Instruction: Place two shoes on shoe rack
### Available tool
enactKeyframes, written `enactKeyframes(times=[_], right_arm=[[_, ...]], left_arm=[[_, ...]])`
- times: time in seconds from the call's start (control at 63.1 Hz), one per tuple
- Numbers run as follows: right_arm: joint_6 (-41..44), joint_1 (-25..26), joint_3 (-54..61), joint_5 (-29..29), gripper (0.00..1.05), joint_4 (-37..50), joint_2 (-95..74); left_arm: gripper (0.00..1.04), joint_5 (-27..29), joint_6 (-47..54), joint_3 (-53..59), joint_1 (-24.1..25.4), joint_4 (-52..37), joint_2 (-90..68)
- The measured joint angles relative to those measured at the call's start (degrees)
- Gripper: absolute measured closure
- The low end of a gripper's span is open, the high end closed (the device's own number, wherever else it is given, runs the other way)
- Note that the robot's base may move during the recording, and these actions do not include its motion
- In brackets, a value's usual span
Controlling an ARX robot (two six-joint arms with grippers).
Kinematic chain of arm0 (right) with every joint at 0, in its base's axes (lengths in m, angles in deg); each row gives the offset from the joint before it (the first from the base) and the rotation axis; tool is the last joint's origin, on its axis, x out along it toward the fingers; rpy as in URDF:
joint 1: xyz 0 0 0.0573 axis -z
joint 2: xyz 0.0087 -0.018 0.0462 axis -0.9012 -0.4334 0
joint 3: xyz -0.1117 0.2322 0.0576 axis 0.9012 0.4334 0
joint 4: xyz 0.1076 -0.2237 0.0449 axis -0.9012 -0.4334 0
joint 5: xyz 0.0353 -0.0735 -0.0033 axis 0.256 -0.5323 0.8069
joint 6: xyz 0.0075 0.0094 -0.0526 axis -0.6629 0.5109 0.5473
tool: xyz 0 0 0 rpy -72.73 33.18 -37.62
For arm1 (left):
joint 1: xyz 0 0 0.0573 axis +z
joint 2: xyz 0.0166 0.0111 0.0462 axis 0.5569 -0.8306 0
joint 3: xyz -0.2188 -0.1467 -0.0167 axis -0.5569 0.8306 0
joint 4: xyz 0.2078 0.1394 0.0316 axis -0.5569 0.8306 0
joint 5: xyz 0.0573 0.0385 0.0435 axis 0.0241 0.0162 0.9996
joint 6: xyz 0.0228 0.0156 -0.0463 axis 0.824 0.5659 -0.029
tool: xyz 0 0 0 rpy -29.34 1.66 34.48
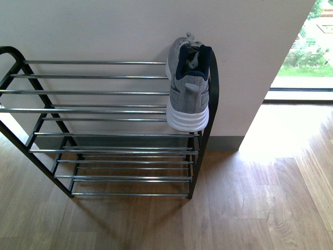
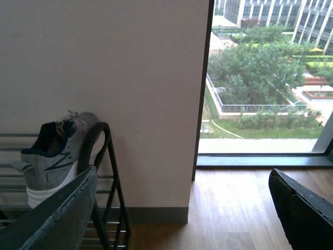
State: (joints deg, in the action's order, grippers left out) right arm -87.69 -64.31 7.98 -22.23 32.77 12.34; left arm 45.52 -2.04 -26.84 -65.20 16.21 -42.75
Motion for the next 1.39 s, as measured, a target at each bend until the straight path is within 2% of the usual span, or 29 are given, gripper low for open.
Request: enactKeyframes(times=[0.063, 0.127, 0.238, 0.317, 0.57, 0.745, 0.95, 1.394], right_arm=[[0.0, 0.0, 0.0, 0.0, 0.09, 0.0, 0.0], [0.0, 0.0, 0.0, 0.0, 0.09, 0.0, 0.0], [0.0, 0.0, 0.0, 0.0, 0.09, 0.0, 0.0], [0.0, 0.0, 0.0, 0.0, 0.09, 0.0, 0.0], [0.0, 0.0, 0.0, 0.0, 0.09, 0.0, 0.0], [0.0, 0.0, 0.0, 0.0, 0.09, 0.0, 0.0], [0.0, 0.0, 0.0, 0.0, 0.09, 0.0, 0.0], [0.0, 0.0, 0.0, 0.0, 0.09, 0.0, 0.0]], left_arm=[[1.04, -6.2, 0.7, -3.4, 2.4, -5.9, -8.5], [1.04, -10.2, 4.1, -8.1, 2.8, -13.0, -19.6], [1.04, -14.5, 11.1, -16.6, 3.3, -20.5, -35.5], [1.04, -16.5, 12.7, -20.8, 3.9, -21.7, -42.0], [1.04, -17.0, 11.1, -31.8, 6.2, -23.5, -57.2], [1.04, -18.8, 7.7, -38.2, 5.5, -24.4, -66.1], [1.04, -20.9, 6.3, -43.8, 4.7, -25.2, -73.0], [1.04, -21.8, 3.8, -53.7, 4.6, -25.5, -84.0]])
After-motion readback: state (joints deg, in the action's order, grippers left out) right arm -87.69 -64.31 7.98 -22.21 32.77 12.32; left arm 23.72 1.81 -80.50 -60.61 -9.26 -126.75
